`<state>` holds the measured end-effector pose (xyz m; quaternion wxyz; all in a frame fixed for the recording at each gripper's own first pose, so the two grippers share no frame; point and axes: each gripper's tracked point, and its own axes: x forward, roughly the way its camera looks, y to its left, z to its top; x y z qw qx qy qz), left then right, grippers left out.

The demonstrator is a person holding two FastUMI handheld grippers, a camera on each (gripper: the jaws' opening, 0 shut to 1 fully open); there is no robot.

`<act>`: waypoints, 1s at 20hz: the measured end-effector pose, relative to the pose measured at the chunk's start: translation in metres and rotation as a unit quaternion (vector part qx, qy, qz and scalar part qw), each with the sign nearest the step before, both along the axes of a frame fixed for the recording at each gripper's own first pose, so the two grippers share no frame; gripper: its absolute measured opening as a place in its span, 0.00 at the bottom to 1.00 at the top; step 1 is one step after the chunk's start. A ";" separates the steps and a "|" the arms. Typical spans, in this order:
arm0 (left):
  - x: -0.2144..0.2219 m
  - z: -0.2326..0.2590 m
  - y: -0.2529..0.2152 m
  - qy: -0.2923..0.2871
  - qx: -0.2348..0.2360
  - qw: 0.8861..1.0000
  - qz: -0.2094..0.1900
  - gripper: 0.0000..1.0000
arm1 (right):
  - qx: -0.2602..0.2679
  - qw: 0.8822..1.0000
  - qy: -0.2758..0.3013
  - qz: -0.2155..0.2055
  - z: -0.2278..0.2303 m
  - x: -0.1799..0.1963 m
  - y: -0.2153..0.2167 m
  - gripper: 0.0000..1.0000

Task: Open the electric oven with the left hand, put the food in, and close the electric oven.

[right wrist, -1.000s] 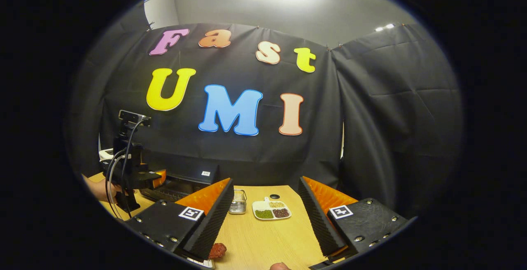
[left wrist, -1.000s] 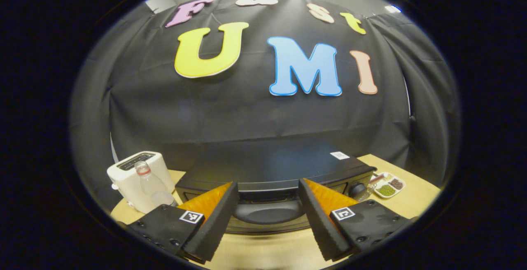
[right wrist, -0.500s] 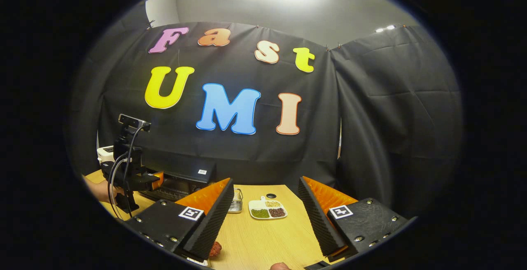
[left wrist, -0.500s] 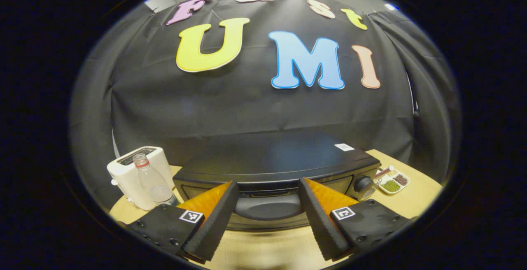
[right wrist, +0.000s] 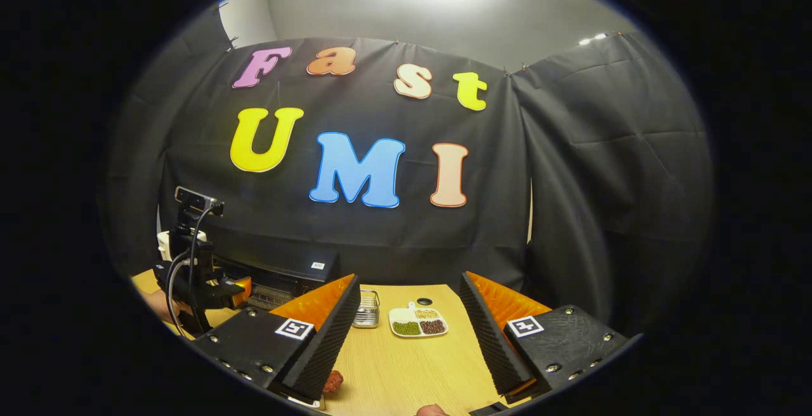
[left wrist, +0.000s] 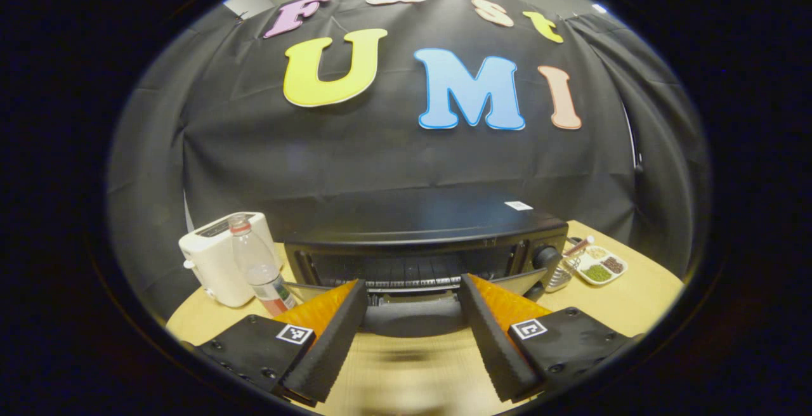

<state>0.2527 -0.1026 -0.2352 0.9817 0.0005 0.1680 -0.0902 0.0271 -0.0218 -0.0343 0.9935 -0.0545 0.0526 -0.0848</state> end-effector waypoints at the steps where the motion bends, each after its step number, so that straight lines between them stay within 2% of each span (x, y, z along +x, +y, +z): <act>1: -0.007 -0.005 0.001 0.007 0.000 1.000 -0.001 0.99 | 0.001 1.000 0.001 0.003 -0.001 -0.002 -0.001 0.95; 5: -0.028 -0.020 0.003 0.026 -0.009 1.000 0.005 1.00 | 0.001 1.000 0.001 0.014 0.000 -0.005 -0.001 0.95; 7: -0.035 -0.025 0.002 0.031 -0.011 0.999 0.006 0.98 | 0.002 1.000 0.001 0.017 0.000 -0.007 -0.003 0.95; 14: -0.058 -0.051 -0.001 0.045 0.005 0.999 0.003 1.00 | -0.002 0.999 0.017 0.029 -0.010 -0.016 -0.001 0.95; 16: -0.065 -0.063 -0.003 0.059 0.010 0.998 0.002 0.98 | -0.001 0.999 0.024 0.034 -0.014 -0.017 0.000 0.95; 20: -0.079 -0.089 -0.003 0.088 0.011 0.996 0.002 1.00 | -0.004 0.998 0.037 0.043 -0.024 -0.019 0.002 0.95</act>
